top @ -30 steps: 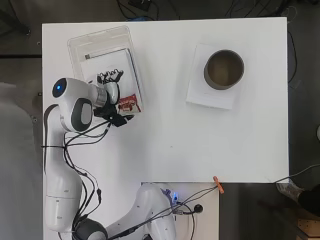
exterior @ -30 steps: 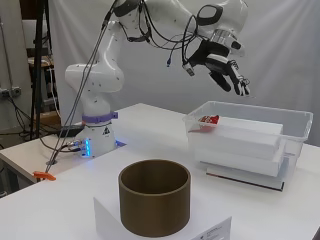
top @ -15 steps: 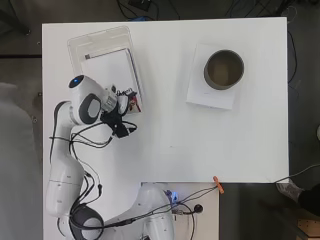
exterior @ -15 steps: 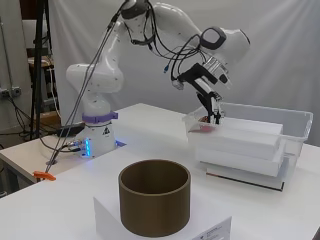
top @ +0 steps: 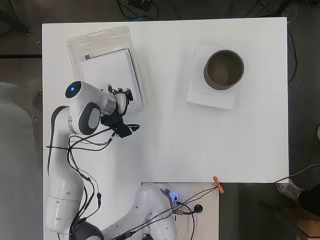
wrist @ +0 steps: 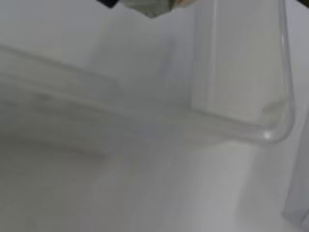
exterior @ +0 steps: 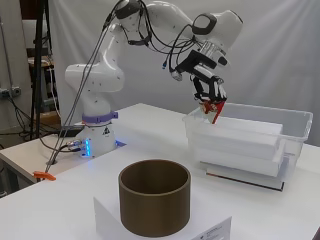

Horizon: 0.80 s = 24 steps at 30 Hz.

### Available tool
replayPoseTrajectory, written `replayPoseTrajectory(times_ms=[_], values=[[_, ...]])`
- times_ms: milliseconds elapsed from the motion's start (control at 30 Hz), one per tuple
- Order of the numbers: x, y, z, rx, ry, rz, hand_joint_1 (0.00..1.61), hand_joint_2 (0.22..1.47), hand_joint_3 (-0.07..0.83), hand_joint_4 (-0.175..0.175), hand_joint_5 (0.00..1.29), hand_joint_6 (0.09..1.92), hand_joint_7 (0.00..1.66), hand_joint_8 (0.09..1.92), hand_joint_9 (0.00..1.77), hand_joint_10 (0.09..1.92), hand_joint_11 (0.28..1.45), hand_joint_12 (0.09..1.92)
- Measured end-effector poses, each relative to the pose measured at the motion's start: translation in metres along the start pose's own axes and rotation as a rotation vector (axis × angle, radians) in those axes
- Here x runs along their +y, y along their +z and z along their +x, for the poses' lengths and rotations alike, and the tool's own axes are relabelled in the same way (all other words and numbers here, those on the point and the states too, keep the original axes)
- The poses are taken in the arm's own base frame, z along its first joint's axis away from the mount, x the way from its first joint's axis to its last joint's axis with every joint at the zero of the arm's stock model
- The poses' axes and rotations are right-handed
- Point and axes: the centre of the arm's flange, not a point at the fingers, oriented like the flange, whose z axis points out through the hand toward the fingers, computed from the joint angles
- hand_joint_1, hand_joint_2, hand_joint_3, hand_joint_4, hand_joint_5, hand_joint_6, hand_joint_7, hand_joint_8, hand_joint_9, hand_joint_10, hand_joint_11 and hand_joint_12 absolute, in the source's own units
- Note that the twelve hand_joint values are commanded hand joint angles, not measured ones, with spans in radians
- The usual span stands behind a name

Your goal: Teleoperate dual arm-hand system to remove items from a box

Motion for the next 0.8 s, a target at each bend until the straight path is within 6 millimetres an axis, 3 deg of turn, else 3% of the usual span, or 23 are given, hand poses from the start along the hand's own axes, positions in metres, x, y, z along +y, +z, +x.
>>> replayPoseTrajectory(times_ms=[67, 100, 133, 200, 267, 400, 433, 533, 600, 633, 667, 700, 733, 767, 800], values=[[-0.001, -0.019, -0.022, 0.074, -0.013, -0.081, 1.11, 1.18, 0.228, 0.162, 0.60, 1.91, 0.80, 1.92, 1.08, 1.92, 0.85, 1.78], [0.000, -0.029, -0.037, 0.110, -0.007, -0.114, 1.16, 1.17, 0.292, 0.169, 0.60, 1.92, 0.74, 1.86, 1.08, 1.92, 0.85, 1.79], [0.001, -0.036, -0.047, 0.135, 0.000, -0.128, 1.17, 1.17, 0.273, 0.173, 0.61, 1.92, 0.76, 1.88, 1.08, 1.92, 0.85, 1.78], [0.003, -0.044, -0.065, 0.168, 0.019, -0.140, 0.99, 1.20, 0.263, 0.095, 0.61, 1.75, 0.84, 1.92, 1.11, 1.92, 0.86, 1.79], [0.006, -0.051, -0.086, 0.198, 0.055, -0.159, 0.93, 1.21, 0.212, 0.068, 0.64, 1.62, 0.88, 1.92, 1.14, 1.92, 0.89, 1.78], [0.019, -0.048, -0.140, 0.246, 0.168, -0.144, 0.98, 1.22, 0.038, 0.059, 0.75, 1.37, 0.94, 1.92, 1.20, 1.92, 0.93, 1.79], [0.032, -0.035, -0.155, 0.255, 0.208, -0.113, 0.99, 1.22, 0.021, 0.056, 0.77, 1.34, 0.94, 1.92, 1.21, 1.92, 0.94, 1.79], [0.071, -0.020, -0.170, 0.266, 0.233, -0.074, 1.00, 1.22, 0.004, 0.043, 0.78, 1.30, 0.95, 1.92, 1.23, 1.92, 0.95, 1.81], [0.108, -0.002, -0.179, 0.275, 0.228, -0.052, 1.04, 1.23, 0.002, 0.056, 0.76, 0.61, 0.90, 1.92, 1.20, 1.92, 0.93, 1.83], [0.136, 0.016, -0.185, 0.283, 0.227, -0.042, 1.04, 1.22, 0.018, 0.026, 0.77, 0.79, 0.89, 1.92, 1.20, 1.91, 0.92, 1.82], [0.157, 0.028, -0.190, 0.296, 0.230, -0.037, 1.02, 1.21, 0.019, 0.032, 0.78, 0.99, 0.89, 1.92, 1.20, 1.92, 0.92, 1.83], [0.184, 0.040, -0.199, 0.325, 0.244, -0.031, 1.01, 1.21, 0.014, 0.050, 0.79, 1.11, 0.90, 1.92, 1.19, 1.92, 0.92, 1.83], [0.202, 0.046, -0.210, 0.342, 0.267, -0.021, 1.00, 1.22, 0.010, 0.046, 0.78, 1.21, 0.90, 1.92, 1.19, 1.92, 0.92, 1.84], [0.218, 0.052, -0.222, 0.343, 0.298, -0.004, 1.01, 1.22, 0.006, 0.069, 0.75, 0.91, 0.89, 1.92, 1.19, 1.92, 0.90, 1.85], [0.235, 0.064, -0.235, 0.325, 0.340, 0.024, 0.66, 1.14, -0.010, 0.067, 0.58, 0.55, 0.74, 1.37, 0.97, 1.39, 0.74, 1.35]])
